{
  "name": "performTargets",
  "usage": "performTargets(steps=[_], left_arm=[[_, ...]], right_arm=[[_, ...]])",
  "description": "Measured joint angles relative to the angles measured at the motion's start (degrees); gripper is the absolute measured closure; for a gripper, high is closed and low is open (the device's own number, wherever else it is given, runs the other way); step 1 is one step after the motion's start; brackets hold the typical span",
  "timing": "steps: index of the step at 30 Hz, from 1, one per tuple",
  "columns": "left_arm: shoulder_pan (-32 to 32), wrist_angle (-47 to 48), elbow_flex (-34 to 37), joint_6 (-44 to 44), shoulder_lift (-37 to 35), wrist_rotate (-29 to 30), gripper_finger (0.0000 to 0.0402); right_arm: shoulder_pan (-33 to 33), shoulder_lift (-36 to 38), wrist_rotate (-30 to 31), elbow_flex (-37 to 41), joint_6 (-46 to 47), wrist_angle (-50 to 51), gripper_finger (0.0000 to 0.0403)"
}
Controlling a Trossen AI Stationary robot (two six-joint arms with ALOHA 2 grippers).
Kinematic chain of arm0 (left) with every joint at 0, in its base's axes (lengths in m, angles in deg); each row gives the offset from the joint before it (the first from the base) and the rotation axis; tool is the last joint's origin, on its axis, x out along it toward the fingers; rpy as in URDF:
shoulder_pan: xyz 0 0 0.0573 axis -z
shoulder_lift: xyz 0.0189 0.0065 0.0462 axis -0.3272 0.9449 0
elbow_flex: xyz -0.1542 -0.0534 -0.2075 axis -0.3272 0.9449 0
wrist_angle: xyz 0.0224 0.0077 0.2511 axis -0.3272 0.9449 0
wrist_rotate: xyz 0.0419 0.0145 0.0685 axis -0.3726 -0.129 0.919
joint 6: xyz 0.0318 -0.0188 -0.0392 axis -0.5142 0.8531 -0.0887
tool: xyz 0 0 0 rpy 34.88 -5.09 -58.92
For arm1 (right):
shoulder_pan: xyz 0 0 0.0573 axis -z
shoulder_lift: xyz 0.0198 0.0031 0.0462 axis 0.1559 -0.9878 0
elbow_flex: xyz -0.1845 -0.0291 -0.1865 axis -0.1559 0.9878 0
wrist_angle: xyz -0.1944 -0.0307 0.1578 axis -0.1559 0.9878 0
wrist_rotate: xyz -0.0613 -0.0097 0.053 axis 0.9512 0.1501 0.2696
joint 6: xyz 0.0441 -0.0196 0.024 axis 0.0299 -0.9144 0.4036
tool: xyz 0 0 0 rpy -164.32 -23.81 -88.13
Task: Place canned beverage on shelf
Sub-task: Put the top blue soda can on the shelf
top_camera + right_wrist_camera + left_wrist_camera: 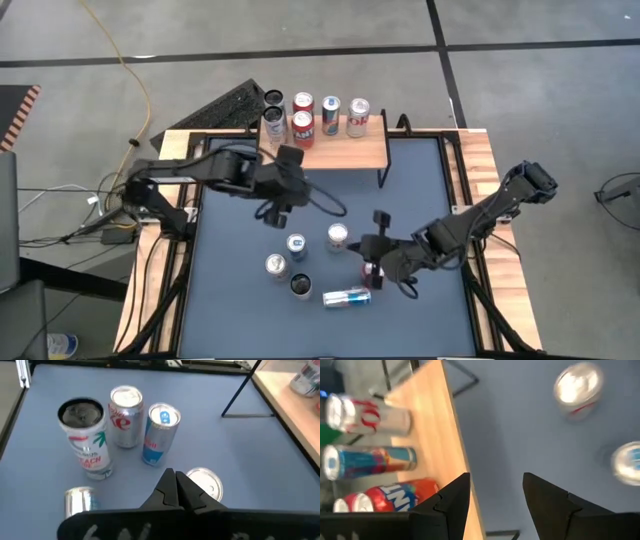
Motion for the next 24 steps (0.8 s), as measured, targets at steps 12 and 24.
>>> performTargets(steps=[12,24], left_arm=[[-8.76,3.34,0.0,-0.15,8.16,1.04,0.0228],[-11.0,2.32,-0.04,0.28,8.09,-2.67,0.0228]], right_arm=[[-3.11,0.0,-0.02,0.0,5.53,2.6,0.0403],[-3.5,0.02,-0.06,0.0,8.73,2.29,0.0403]])
